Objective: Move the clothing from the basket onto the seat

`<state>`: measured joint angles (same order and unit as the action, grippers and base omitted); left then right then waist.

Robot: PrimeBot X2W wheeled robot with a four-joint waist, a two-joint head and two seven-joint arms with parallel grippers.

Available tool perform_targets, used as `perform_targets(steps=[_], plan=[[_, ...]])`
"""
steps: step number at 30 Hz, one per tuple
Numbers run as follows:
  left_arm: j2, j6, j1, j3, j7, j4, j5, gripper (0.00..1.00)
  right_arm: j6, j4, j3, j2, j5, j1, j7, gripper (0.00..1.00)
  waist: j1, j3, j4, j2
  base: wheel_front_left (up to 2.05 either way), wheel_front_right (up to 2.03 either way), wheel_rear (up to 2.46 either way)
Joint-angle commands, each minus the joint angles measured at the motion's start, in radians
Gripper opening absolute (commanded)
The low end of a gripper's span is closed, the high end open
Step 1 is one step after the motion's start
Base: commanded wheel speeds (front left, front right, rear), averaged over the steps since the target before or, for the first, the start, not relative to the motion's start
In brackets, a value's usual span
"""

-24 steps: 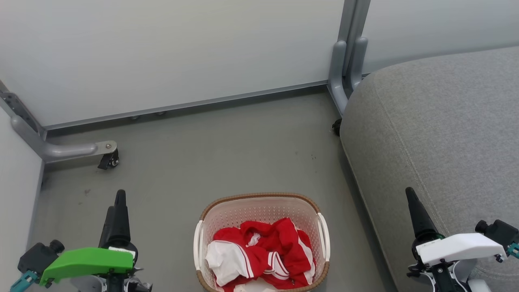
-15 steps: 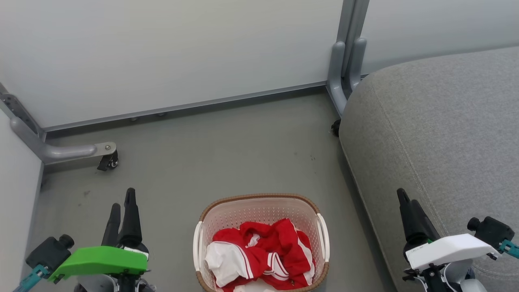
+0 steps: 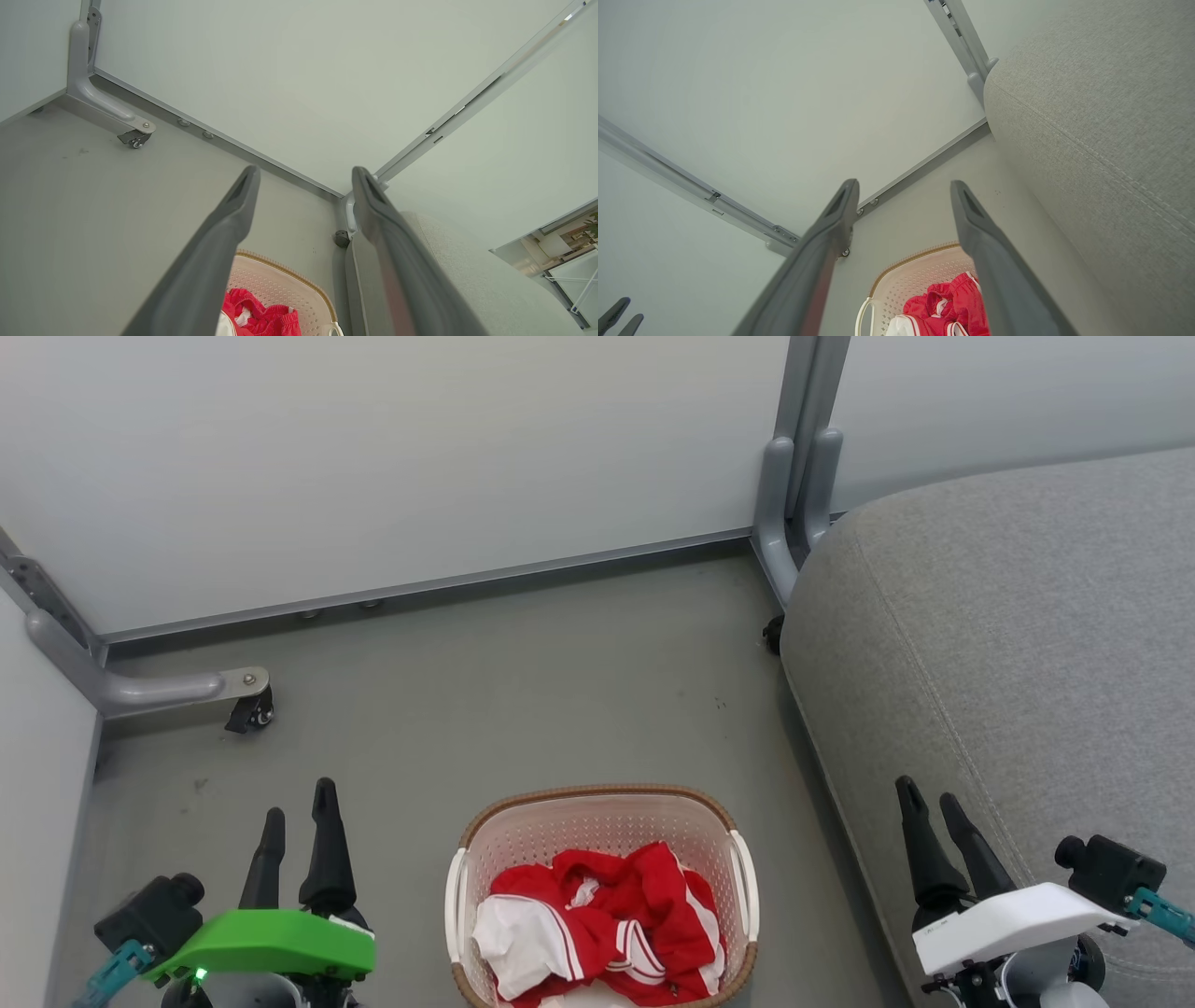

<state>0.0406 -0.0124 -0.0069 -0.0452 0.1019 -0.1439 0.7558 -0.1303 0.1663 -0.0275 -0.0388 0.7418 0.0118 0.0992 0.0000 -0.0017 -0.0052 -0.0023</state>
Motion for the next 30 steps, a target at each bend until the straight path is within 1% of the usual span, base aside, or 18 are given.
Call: perform_targets(steps=[1,7,30], plan=[[0.007,0.006,0.003,-0.007,0.01,0.013,-0.037,1.0,0.0,-0.016,-0.005,-0.007,-0.035,0.001,0.012,1.0,0.0,0.0,0.001,0.0009,0.0,0.0,0.0],[0.008,0.013,0.006,-0.022,0.027,0.025,-0.105,1.0,0.0,-0.026,-0.019,-0.008,-0.113,-0.006,0.029,1.0,0.0,0.001,0.003,0.0011,0.0,0.0,0.0],[0.01,0.039,0.021,-0.07,0.086,0.066,-0.343,1.0,0.0,-0.056,-0.046,-0.01,-0.343,-0.019,0.088,1.0,0.0,0.002,0.002,0.0015,0.0,0.0,0.0]])
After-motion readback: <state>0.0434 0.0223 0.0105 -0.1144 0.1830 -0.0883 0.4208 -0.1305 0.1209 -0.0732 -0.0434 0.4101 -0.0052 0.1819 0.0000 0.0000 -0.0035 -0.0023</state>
